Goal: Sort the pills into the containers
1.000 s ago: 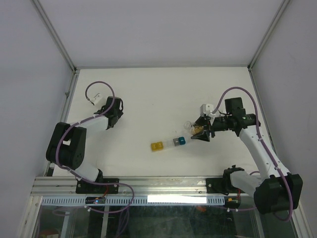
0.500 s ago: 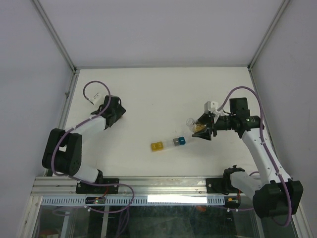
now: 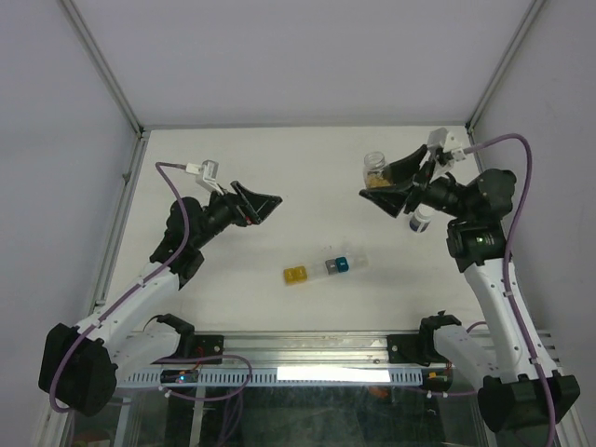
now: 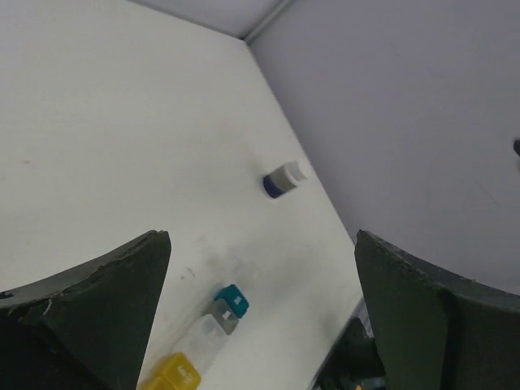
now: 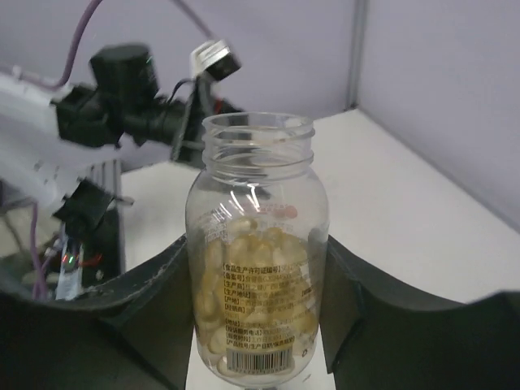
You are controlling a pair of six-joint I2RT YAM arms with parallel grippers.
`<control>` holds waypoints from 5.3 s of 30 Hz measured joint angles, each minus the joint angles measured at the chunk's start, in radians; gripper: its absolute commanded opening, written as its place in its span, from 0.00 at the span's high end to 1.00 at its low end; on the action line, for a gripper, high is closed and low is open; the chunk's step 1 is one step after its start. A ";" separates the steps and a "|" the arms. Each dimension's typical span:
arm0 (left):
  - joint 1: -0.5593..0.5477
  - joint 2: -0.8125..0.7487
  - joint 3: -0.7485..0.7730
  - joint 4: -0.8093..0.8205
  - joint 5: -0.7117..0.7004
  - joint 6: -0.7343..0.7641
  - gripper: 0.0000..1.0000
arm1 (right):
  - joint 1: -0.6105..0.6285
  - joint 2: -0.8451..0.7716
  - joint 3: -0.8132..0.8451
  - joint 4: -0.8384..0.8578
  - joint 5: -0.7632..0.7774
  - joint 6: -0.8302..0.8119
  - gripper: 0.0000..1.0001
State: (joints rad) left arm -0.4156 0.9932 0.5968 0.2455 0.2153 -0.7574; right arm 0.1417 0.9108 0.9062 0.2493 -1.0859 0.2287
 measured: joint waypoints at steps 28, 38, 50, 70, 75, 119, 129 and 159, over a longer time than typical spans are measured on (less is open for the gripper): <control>-0.265 -0.031 -0.090 0.571 0.171 0.238 0.01 | -0.127 -0.043 0.163 0.084 -0.048 0.212 1.00; -0.299 0.063 -0.071 0.581 0.135 0.491 0.01 | -0.169 0.035 0.108 -0.898 -0.117 -0.983 1.00; -0.298 0.274 -0.051 0.638 -0.144 0.637 0.01 | -0.028 0.244 -0.088 -1.146 0.232 -1.487 1.00; -0.306 0.241 0.008 0.392 -0.231 0.665 0.01 | 0.163 0.366 -0.069 -1.073 0.563 -1.388 1.00; -0.306 0.184 -0.014 0.365 -0.188 0.637 0.01 | 0.195 0.386 -0.063 -1.077 0.629 -1.356 1.00; -0.306 0.201 -0.040 0.355 -0.128 0.615 0.01 | 0.277 0.495 -0.039 -1.113 0.820 -1.337 1.00; -0.306 0.203 -0.040 0.355 -0.128 0.616 0.01 | 0.303 0.510 -0.033 -1.118 0.844 -1.337 1.00; -0.306 0.204 -0.040 0.354 -0.128 0.616 0.01 | 0.324 0.531 0.016 -1.184 0.843 -1.352 1.00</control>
State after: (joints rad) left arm -0.7212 1.1973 0.5568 0.5999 0.0875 -0.1417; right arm 0.4656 1.4414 0.9226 -0.9344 -0.2424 -1.1229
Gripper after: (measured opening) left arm 0.990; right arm 0.545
